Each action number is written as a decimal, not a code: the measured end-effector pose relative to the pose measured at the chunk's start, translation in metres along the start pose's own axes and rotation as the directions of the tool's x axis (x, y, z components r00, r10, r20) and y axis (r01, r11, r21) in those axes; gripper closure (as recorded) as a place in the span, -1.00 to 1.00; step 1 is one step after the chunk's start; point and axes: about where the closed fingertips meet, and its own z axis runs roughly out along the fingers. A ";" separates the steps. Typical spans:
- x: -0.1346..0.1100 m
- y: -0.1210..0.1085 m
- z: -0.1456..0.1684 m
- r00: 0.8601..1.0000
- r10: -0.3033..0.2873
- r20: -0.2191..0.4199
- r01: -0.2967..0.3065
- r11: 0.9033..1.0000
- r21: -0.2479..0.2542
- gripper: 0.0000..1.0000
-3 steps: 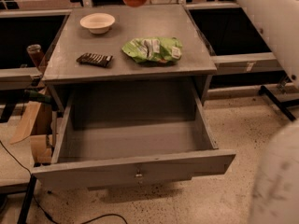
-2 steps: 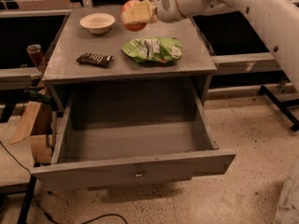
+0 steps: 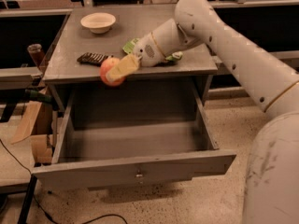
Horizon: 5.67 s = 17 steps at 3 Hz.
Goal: Place apple into top drawer
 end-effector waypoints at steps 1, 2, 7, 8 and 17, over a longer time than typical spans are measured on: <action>0.020 0.016 0.005 0.997 -0.014 -0.076 0.008 0.997 -0.075 1.00; 0.020 0.016 0.005 0.997 -0.013 -0.076 0.007 0.997 -0.076 1.00; 0.155 -0.020 0.074 0.890 0.454 -0.043 -0.455 0.879 -0.139 1.00; 0.175 -0.020 0.084 0.885 0.455 -0.098 -0.464 0.877 -0.127 0.67; 0.087 0.088 -0.132 0.923 0.385 -0.008 -0.365 0.882 0.298 -1.00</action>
Offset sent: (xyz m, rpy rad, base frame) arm -0.0233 -0.0031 -0.0118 -0.0382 0.0465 0.0898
